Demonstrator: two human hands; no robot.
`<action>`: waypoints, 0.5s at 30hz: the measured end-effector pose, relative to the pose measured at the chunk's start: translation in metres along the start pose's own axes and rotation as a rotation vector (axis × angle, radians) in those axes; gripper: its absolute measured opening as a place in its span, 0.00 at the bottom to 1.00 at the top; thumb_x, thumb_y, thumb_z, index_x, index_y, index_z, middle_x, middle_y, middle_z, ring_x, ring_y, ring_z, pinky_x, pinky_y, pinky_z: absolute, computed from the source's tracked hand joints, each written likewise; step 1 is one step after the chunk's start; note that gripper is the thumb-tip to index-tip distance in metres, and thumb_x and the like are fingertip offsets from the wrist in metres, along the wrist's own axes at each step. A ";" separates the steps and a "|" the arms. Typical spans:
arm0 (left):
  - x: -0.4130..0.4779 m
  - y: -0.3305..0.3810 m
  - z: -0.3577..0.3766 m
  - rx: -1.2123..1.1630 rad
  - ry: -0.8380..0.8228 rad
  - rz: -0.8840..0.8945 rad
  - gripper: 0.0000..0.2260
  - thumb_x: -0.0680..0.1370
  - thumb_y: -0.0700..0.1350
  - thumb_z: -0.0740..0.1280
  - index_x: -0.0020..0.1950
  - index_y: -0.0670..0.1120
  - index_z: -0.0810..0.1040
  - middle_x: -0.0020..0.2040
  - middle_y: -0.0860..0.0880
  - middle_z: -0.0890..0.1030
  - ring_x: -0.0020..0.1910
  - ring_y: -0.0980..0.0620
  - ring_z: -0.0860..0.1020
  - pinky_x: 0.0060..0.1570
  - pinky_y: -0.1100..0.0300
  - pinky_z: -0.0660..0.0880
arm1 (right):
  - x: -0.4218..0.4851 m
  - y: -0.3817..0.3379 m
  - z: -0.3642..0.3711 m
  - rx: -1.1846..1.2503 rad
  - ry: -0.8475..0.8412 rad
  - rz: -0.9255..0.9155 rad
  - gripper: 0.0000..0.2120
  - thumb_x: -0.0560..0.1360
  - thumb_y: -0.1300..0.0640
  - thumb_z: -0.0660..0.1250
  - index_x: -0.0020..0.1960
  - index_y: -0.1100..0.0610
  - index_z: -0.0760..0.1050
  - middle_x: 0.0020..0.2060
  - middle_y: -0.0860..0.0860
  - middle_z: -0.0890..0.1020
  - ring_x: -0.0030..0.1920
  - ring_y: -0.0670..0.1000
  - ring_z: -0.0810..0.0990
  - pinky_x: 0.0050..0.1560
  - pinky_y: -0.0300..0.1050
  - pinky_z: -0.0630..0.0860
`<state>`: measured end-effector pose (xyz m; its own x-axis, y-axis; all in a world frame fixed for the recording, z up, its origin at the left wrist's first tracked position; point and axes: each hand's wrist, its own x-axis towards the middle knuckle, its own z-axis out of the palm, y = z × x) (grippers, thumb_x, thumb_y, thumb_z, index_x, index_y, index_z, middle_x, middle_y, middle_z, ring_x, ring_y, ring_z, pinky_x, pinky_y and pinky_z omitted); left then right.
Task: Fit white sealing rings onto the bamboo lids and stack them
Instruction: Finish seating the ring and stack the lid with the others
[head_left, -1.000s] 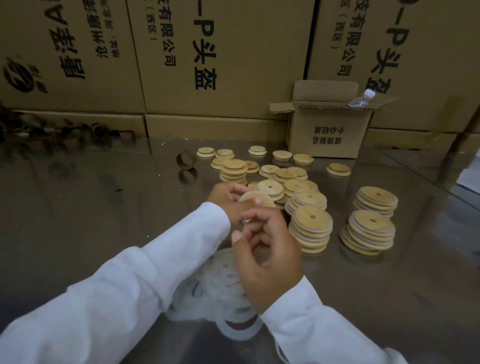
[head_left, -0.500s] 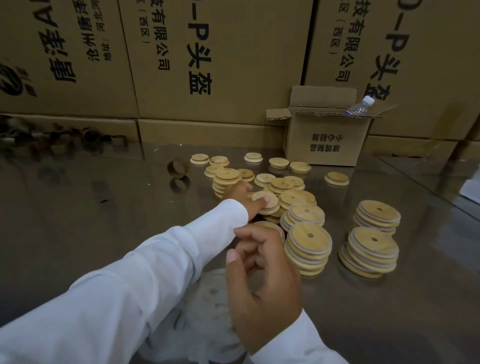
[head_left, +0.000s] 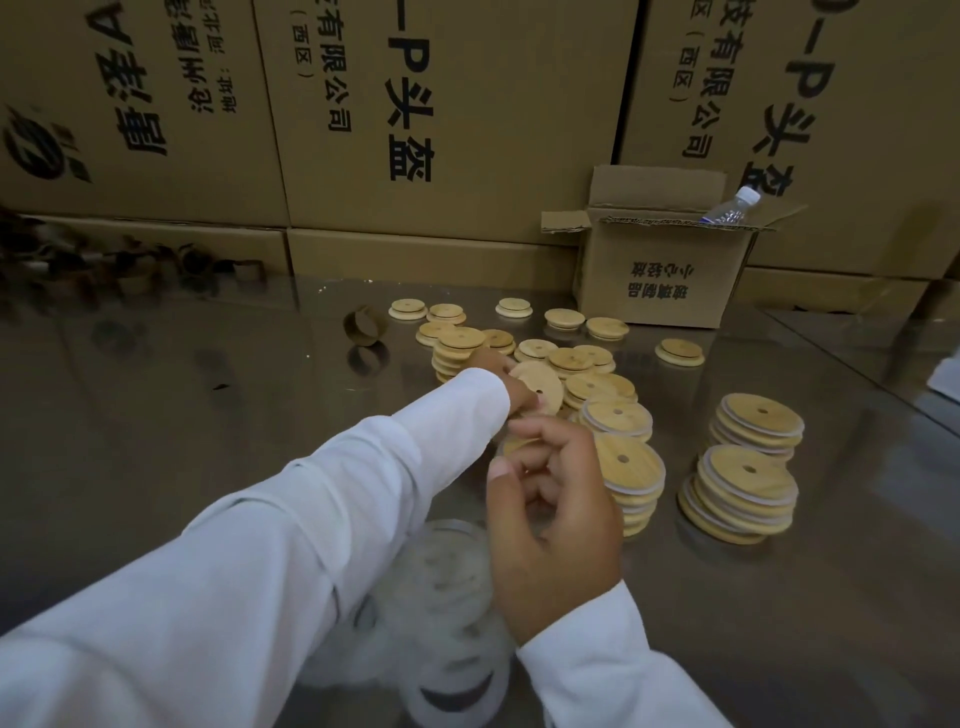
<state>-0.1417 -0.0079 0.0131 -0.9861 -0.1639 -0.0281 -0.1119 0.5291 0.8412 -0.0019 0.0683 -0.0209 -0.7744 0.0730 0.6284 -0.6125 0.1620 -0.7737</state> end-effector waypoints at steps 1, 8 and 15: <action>0.001 -0.002 -0.004 -0.015 -0.006 0.006 0.17 0.71 0.40 0.72 0.59 0.41 0.76 0.56 0.43 0.79 0.50 0.47 0.77 0.50 0.58 0.72 | 0.002 0.001 -0.001 0.016 0.013 0.022 0.12 0.69 0.57 0.63 0.46 0.41 0.69 0.37 0.45 0.76 0.32 0.48 0.75 0.33 0.39 0.73; -0.037 -0.029 -0.072 -0.370 0.131 0.087 0.15 0.70 0.38 0.72 0.56 0.42 0.79 0.44 0.47 0.80 0.46 0.49 0.78 0.50 0.62 0.75 | 0.008 0.016 -0.003 -0.035 -0.082 0.205 0.14 0.72 0.63 0.64 0.45 0.43 0.68 0.36 0.47 0.76 0.31 0.45 0.74 0.36 0.39 0.74; -0.104 -0.082 -0.088 -0.962 -0.022 -0.052 0.14 0.63 0.40 0.68 0.47 0.39 0.78 0.38 0.46 0.84 0.38 0.52 0.83 0.36 0.63 0.79 | 0.003 0.022 -0.003 -0.327 -0.306 0.154 0.10 0.72 0.59 0.64 0.45 0.43 0.71 0.34 0.43 0.76 0.36 0.43 0.73 0.40 0.39 0.71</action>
<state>-0.0188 -0.1074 -0.0049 -0.9860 -0.1469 -0.0793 -0.0162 -0.3887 0.9212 -0.0176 0.0754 -0.0355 -0.8935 -0.1646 0.4177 -0.4428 0.4767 -0.7594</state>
